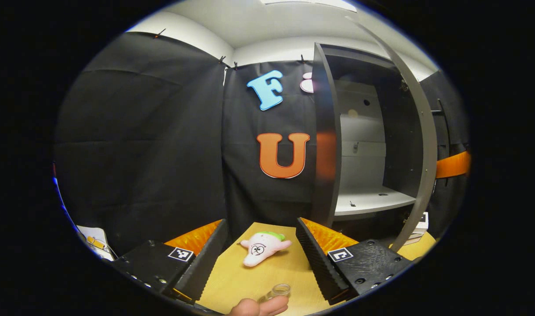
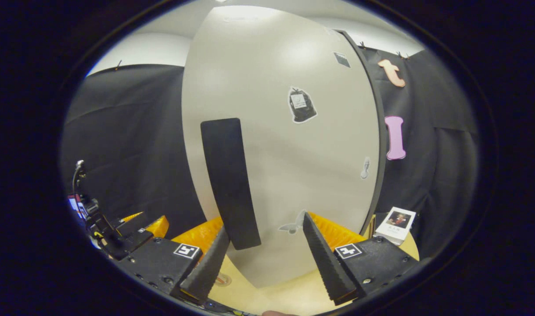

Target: Open the cabinet door with the right hand, grasp the bottle in the cabinet with the left hand and place it on the coaster, then close the cabinet door with the right hand.

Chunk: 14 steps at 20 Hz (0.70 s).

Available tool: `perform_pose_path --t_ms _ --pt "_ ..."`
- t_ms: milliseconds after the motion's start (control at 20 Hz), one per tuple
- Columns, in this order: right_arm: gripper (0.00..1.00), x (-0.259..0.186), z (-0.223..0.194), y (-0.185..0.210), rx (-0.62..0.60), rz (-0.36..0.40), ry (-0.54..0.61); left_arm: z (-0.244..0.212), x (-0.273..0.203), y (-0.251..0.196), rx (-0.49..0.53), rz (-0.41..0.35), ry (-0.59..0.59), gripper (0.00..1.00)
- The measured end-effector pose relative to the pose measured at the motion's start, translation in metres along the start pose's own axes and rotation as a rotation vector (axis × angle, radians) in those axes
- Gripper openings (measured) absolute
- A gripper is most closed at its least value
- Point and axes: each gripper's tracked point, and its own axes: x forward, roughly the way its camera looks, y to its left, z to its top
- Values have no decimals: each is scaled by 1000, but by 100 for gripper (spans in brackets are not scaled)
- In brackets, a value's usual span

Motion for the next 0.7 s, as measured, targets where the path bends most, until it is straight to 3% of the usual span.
perform_pose_path --t_ms 300,700 --pt "97 38 0 12 60 102 20 13 -14 22 38 84 -9 95" --pt "98 73 12 24 -26 159 -28 11 -25 43 38 244 20 96"
